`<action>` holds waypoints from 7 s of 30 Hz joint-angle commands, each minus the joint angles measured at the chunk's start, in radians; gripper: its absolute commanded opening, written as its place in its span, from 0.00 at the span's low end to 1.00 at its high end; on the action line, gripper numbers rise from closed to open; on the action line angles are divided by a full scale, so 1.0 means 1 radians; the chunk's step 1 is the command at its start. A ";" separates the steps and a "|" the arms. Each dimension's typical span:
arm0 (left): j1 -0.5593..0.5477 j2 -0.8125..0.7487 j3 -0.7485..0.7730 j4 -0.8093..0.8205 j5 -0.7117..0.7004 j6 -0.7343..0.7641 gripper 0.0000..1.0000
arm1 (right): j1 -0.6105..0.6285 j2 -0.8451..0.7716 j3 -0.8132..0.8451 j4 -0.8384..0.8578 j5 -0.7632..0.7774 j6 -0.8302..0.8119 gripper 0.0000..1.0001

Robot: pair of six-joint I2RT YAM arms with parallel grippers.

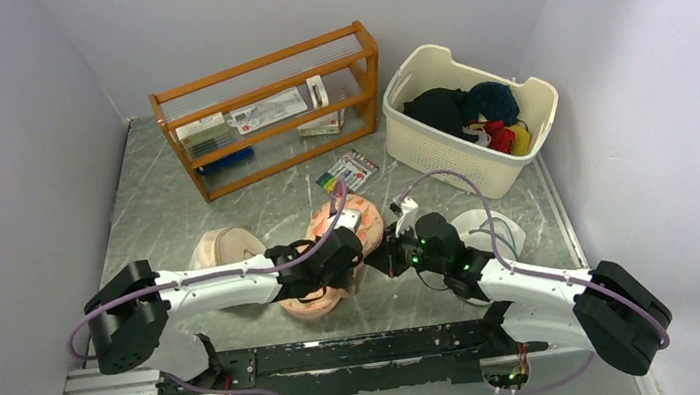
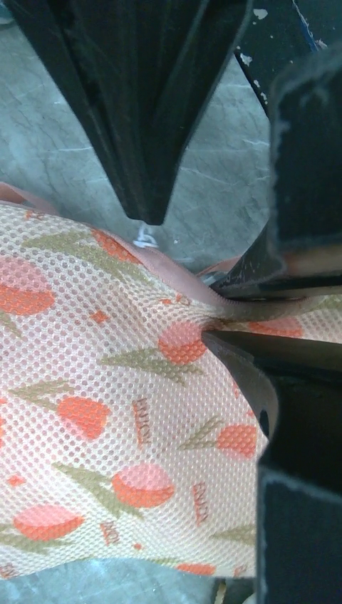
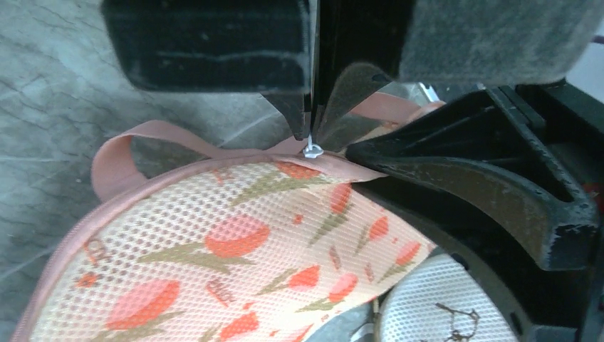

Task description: Unzip the laundry bag and remove the bra

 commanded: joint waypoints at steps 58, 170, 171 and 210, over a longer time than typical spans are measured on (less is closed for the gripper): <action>0.034 -0.331 -0.063 -0.009 0.159 0.082 0.94 | -0.073 -0.078 -0.093 0.053 -0.109 0.036 0.00; -0.164 -0.045 -0.118 -0.013 -0.165 -0.040 0.08 | -0.049 0.017 -0.076 0.048 0.224 0.048 0.00; -0.164 -0.047 -0.125 -0.009 -0.158 -0.035 0.08 | -0.051 0.038 -0.063 0.062 0.233 0.033 0.00; 0.268 -0.699 0.005 -0.224 -0.159 0.048 0.81 | 0.302 0.137 0.409 -0.487 0.442 -0.235 0.73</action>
